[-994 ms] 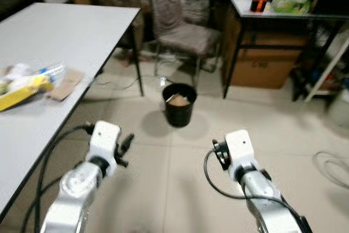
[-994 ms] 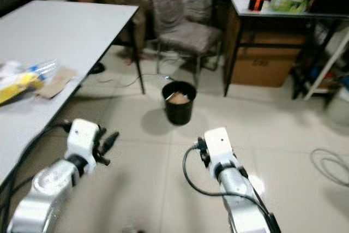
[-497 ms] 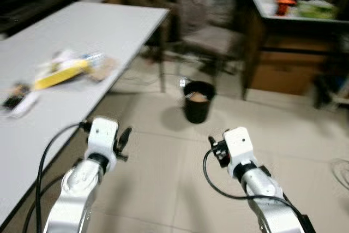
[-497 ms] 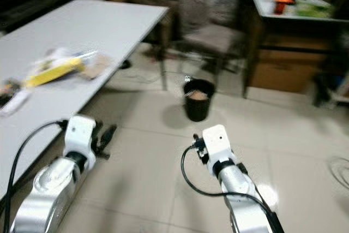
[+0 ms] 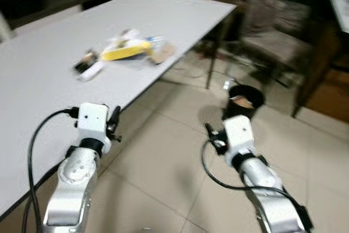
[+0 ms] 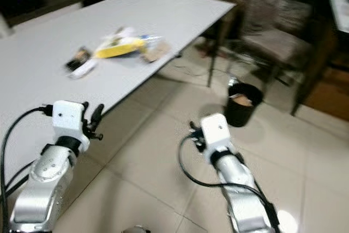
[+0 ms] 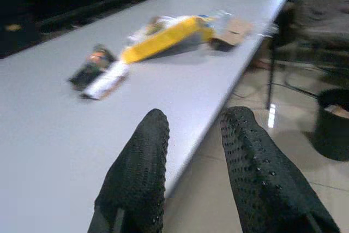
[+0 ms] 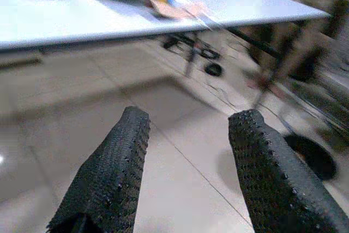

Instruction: Picking trash to rubbish bin

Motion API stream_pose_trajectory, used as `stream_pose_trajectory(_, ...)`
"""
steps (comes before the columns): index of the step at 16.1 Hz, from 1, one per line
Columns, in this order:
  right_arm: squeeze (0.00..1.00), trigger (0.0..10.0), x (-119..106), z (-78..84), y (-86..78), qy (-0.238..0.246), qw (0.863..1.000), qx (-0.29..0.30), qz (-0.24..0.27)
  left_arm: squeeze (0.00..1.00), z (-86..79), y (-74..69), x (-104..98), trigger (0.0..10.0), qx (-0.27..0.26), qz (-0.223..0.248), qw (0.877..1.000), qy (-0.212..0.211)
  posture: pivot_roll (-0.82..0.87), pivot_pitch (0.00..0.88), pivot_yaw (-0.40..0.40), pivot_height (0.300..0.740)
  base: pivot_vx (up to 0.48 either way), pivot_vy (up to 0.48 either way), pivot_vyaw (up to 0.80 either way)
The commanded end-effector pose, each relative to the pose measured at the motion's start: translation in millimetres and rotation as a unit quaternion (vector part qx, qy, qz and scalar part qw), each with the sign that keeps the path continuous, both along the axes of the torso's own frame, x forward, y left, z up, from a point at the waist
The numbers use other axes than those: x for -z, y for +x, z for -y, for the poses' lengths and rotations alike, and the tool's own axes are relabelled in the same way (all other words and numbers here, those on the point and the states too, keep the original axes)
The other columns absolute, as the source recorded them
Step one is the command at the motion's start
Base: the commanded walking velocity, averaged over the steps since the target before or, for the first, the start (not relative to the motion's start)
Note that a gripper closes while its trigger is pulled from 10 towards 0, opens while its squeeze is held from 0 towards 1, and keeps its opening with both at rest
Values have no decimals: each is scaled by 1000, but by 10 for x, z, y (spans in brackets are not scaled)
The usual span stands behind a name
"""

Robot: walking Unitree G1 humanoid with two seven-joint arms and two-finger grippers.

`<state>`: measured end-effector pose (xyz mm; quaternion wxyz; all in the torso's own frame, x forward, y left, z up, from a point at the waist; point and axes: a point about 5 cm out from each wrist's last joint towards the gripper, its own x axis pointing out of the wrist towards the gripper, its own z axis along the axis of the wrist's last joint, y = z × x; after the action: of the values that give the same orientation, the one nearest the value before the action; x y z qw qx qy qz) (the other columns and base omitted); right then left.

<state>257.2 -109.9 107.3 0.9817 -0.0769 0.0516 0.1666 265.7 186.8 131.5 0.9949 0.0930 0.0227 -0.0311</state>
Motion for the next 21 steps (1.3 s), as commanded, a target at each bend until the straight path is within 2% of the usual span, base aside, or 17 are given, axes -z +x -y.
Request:
stream_pose_trajectory(1, 0, 10000, -7, 51, 26, -2, 1000, 4, 4, 0, 85, 60, -116, 10000, 19, 25, 999, 6, -49, 0, 0, 740, 0, 0, 800)
stream_pose_trajectory(5, 0, 10000, -84, 102, 45, 31, 999, 28, 17, 0, 51, 105, -152, 10000, 1, 26, 1000, -15, -41, 0, -5, 740, 144, 0, 731)
stream_pose_trajectory(7, 0, 10000, -112, 123, 54, 61, 997, 37, 15, 0, 57, 106, -174, 10000, 9, 26, 999, -15, -37, 0, -7, 740, 334, 0, 0)
stream_pose_trajectory(8, 0, 10000, -106, 123, 57, 56, 998, 35, 16, 8, 46, 112, -179, 10000, 9, 27, 999, -19, -38, 0, -8, 740, 341, 0, 0)
stream_pose_trajectory(9, 0, 10000, -104, 125, 59, 55, 998, 35, 16, 149, 45, 115, -180, 10000, 9, 27, 999, -20, -38, 0, -6, 740, 349, 0, 0)
stream_pose_trajectory(10, 0, 10000, -108, 132, 68, 52, 998, 36, 17, 349, 50, 126, -188, 10000, 7, 26, 999, -23, -35, 0, -10, 740, 349, 0, 0)
stream_pose_trajectory(11, 0, 10000, -111, 135, 73, 53, 998, 36, 17, 349, 54, 132, -192, 10000, 7, 26, 999, -26, -35, 0, -10, 740, 349, 0, 0)
stream_pose_trajectory(12, 0, 10000, -105, 133, 74, 48, 998, 37, 17, 678, 69, 143, -203, 10000, 9, 30, 999, -19, -36, 0, -17, 740, 375, 0, 0)
stream_pose_trajectory(15, 0, 10000, -104, 132, 69, 44, 998, 36, 16, 596, 51, 140, -199, 10000, 1, 31, 999, -15, -42, 0, -21, 740, 376, 0, 0)
stream_pose_trajectory(18, 0, 10000, -112, 135, 81, 44, 998, 33, 16, 573, 27, 133, -175, 10000, -3, 27, 1000, -16, -42, 0, -22, 740, 376, 0, 0)
stream_pose_trajectory(20, 0, 10000, -103, 85, 76, 31, 999, 8, 12, 553, 12, 130, -159, 10000, -7, 23, 1000, -17, -40, 0, -26, 740, 379, 0, 0)
stream_pose_trajectory(21, 0, 10000, -104, 66, 74, 27, 1000, 1, 13, 478, 5, 128, -156, 10000, -8, 23, 1000, -18, -39, 0, -28, 740, 375, 0, 800)
